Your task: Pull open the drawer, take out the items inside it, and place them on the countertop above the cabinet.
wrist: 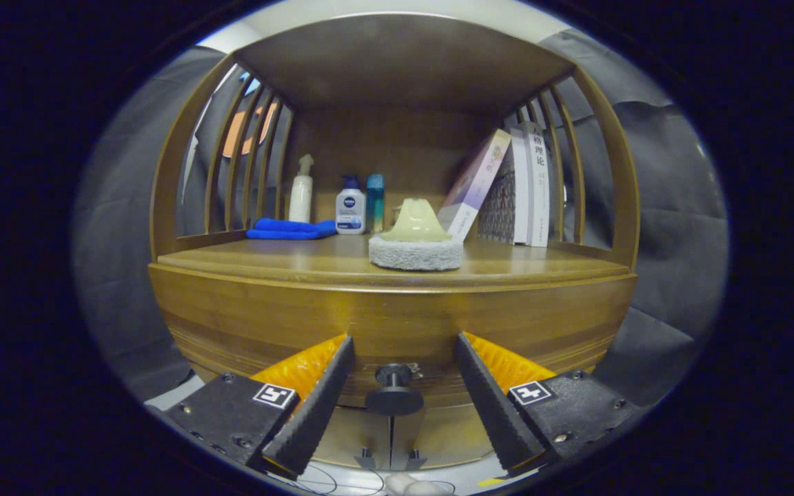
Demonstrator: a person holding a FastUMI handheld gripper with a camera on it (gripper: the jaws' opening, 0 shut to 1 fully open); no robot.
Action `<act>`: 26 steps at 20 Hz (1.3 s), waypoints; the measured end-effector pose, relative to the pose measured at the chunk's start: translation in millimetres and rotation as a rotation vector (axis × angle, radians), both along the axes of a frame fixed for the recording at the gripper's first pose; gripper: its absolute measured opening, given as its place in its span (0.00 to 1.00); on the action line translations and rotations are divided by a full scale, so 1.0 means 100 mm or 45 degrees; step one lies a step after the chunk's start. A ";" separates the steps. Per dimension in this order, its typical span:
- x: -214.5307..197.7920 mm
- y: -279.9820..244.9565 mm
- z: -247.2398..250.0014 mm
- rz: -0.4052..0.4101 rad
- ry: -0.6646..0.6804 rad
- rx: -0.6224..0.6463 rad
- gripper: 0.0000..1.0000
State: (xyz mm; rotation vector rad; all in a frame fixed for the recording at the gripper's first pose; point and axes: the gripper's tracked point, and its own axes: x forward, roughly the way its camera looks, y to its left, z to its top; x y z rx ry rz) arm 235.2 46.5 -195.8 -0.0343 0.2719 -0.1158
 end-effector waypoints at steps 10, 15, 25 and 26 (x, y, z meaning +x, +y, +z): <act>-0.64 -0.02 0.92 0.092 -0.092 0.007 1.00; -1.30 -0.03 1.61 0.163 -0.213 0.024 1.00; -2.33 -0.66 2.14 0.114 -0.344 -0.004 0.99; -2.38 -0.72 2.15 0.100 -0.355 -0.012 0.99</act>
